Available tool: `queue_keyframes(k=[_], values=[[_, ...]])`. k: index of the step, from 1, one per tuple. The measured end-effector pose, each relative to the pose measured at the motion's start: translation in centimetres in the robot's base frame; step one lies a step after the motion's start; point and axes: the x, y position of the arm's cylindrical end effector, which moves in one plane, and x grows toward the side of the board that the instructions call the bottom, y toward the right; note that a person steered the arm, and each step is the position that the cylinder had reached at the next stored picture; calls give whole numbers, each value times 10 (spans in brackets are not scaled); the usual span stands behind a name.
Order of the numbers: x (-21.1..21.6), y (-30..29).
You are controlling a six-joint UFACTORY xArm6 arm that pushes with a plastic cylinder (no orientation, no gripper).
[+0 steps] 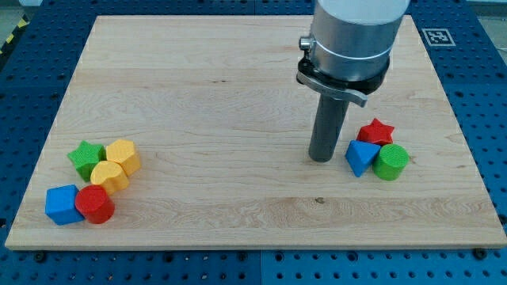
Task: Place the blue triangle between the red star and green circle
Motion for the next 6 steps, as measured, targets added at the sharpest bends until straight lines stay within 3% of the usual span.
queue_keyframes(k=[3,6], values=[[3,68],[33,46]])
